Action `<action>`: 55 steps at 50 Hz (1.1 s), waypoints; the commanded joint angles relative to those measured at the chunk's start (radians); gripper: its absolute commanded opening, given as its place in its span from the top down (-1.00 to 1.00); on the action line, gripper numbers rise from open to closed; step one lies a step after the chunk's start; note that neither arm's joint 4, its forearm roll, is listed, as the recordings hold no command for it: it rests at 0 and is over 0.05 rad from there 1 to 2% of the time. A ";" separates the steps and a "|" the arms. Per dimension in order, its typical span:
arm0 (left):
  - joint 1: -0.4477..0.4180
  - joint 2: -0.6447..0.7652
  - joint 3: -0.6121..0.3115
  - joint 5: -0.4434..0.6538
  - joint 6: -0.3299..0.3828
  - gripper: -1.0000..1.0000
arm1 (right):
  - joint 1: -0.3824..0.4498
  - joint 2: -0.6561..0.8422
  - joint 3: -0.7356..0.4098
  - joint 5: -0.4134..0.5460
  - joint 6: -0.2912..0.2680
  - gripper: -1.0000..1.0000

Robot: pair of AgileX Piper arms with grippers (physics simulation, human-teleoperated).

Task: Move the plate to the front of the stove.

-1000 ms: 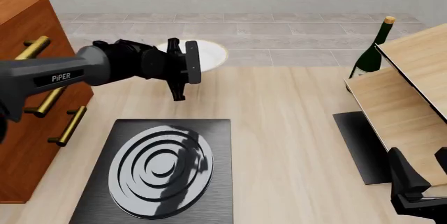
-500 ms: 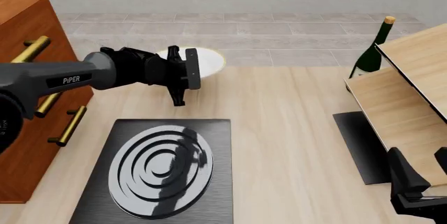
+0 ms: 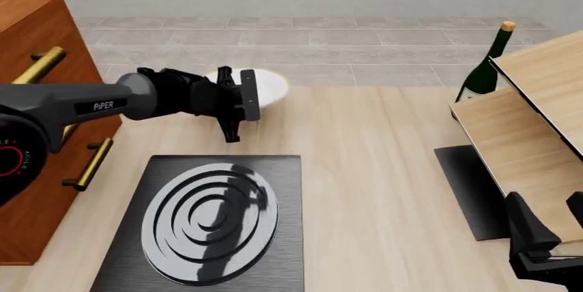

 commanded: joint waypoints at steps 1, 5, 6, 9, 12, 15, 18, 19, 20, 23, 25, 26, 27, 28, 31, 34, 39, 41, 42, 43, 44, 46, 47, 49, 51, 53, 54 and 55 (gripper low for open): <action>0.008 0.020 -0.018 -0.007 0.004 1.00 | 0.000 0.002 0.000 -0.001 0.000 -1.00; 0.008 0.027 -0.028 -0.002 0.003 1.00 | 0.000 0.001 0.000 0.000 0.000 -1.00; 0.006 0.025 -0.027 -0.001 0.001 1.00 | 0.000 0.002 0.000 -0.001 0.000 -1.00; 0.002 0.032 -0.027 -0.004 -0.003 1.00 | 0.000 0.007 0.000 -0.005 0.001 -1.00; 0.004 0.037 -0.022 -0.008 -0.004 1.00 | 0.000 0.008 0.000 -0.005 0.001 -1.00; 0.007 0.048 -0.026 -0.012 -0.004 1.00 | 0.000 0.007 0.000 -0.005 0.001 -1.00; 0.007 0.051 -0.021 -0.016 -0.005 1.00 | 0.000 0.007 0.000 -0.005 0.001 -1.00; 0.008 0.055 -0.029 -0.013 -0.012 1.00 | 0.000 0.008 0.000 -0.005 0.000 -1.00; 0.007 0.056 -0.026 -0.016 -0.011 1.00 | 0.000 0.009 0.000 -0.006 0.001 -1.00; 0.005 0.056 -0.028 -0.016 -0.020 1.00 | 0.000 0.009 0.000 -0.006 0.000 -1.00; 0.003 0.057 -0.024 -0.019 -0.024 1.00 | 0.000 0.009 0.000 -0.006 0.000 -1.00; 0.001 0.058 -0.022 -0.022 -0.029 1.00 | 0.000 0.009 0.000 -0.006 0.000 -1.00; 0.000 0.058 -0.018 -0.025 -0.030 1.00 | 0.000 0.009 0.000 -0.006 0.000 -1.00; 0.001 0.060 -0.016 -0.027 -0.031 1.00 | 0.000 0.009 0.000 -0.006 0.000 -1.00; 0.000 0.062 -0.018 -0.029 -0.037 1.00 | 0.000 0.008 0.000 -0.005 0.000 -1.00; -0.002 0.061 -0.017 -0.028 -0.044 1.00 | 0.000 0.008 0.000 -0.005 0.001 -1.00; -0.001 0.068 -0.015 -0.031 -0.051 1.00 | 0.000 0.009 0.000 -0.006 0.001 -1.00; 0.000 0.071 -0.016 -0.034 -0.051 1.00 | 0.000 0.010 0.000 -0.006 0.001 -1.00; -0.001 0.071 -0.014 -0.035 -0.053 1.00 | 0.000 0.009 0.000 -0.006 0.001 -1.00; 0.000 0.073 -0.015 -0.037 -0.053 1.00 | 0.000 0.009 0.000 -0.006 0.001 -1.00; 0.001 0.077 -0.013 -0.039 -0.053 1.00 | 0.000 0.009 0.000 -0.006 0.000 -1.00; 0.000 0.082 -0.013 -0.042 -0.056 1.00 | 0.000 0.009 0.000 -0.006 0.000 -1.00; -0.002 0.083 -0.014 -0.040 -0.058 1.00 | 0.000 0.010 0.000 -0.006 0.000 -1.00; -0.002 0.083 -0.015 -0.040 -0.063 1.00 | 0.000 0.010 0.000 -0.006 0.001 -1.00; -0.007 0.082 -0.011 -0.040 -0.068 1.00 | 0.000 0.011 0.000 -0.007 0.001 -1.00; -0.003 0.085 -0.007 -0.046 -0.065 1.00 | 0.000 0.011 0.000 -0.007 0.000 -1.00; -0.003 0.085 -0.006 -0.046 -0.066 1.00 | 0.000 0.011 0.000 -0.007 0.000 -1.00; -0.005 0.084 -0.004 -0.045 -0.068 1.00 | 0.000 0.011 0.000 -0.007 0.001 -1.00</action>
